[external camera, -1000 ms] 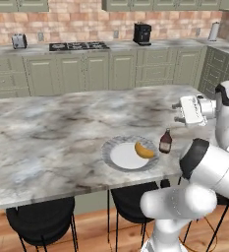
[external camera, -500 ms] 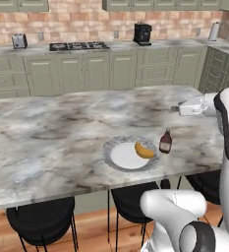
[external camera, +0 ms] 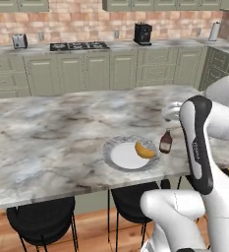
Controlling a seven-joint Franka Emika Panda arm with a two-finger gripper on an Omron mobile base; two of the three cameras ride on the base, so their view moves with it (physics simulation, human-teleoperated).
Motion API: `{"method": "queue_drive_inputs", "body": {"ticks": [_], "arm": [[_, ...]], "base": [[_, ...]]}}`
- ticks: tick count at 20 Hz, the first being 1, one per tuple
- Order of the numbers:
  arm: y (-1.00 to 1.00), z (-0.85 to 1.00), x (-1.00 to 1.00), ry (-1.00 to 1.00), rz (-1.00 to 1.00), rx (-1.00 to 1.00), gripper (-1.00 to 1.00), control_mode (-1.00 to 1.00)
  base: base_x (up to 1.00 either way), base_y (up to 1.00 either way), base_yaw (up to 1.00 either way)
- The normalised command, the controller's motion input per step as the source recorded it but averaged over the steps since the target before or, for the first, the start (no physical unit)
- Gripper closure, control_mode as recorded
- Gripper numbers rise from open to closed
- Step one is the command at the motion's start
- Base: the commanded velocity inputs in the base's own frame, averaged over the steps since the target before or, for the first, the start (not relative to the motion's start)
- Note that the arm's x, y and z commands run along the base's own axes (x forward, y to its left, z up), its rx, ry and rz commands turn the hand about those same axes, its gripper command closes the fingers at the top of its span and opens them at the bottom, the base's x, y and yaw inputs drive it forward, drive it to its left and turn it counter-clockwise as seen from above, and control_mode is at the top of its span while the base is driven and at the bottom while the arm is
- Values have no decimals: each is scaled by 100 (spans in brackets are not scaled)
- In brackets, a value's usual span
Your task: Move the hot dog bun to the plate on the dining table and place the condiment next to that plate. Then navigate to the fridge and take the sausage and place it on the plate as well.
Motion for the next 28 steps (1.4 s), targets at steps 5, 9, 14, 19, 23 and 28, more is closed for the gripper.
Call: {"method": "queue_drive_inputs", "body": {"ticks": [5, 9, 14, 19, 23, 28], "arm": [[-20, -42, -47, 32, -26, -56, -100, -100], [0, -40, -11, 17, -2, -24, -100, -100], [0, -21, -9, 4, 0, -3, -100, -100], [0, -4, -7, 0, 0, -1, -100, 100], [0, 0, 0, 0, 0, 0, -100, 100], [0, 0, 0, 0, 0, 0, -100, 100]], "base": [[0, 0, 0], [0, 0, 0], [0, 0, 0], [-77, 36, 19], [-41, 80, 73], [-3, 97, 76]]}}
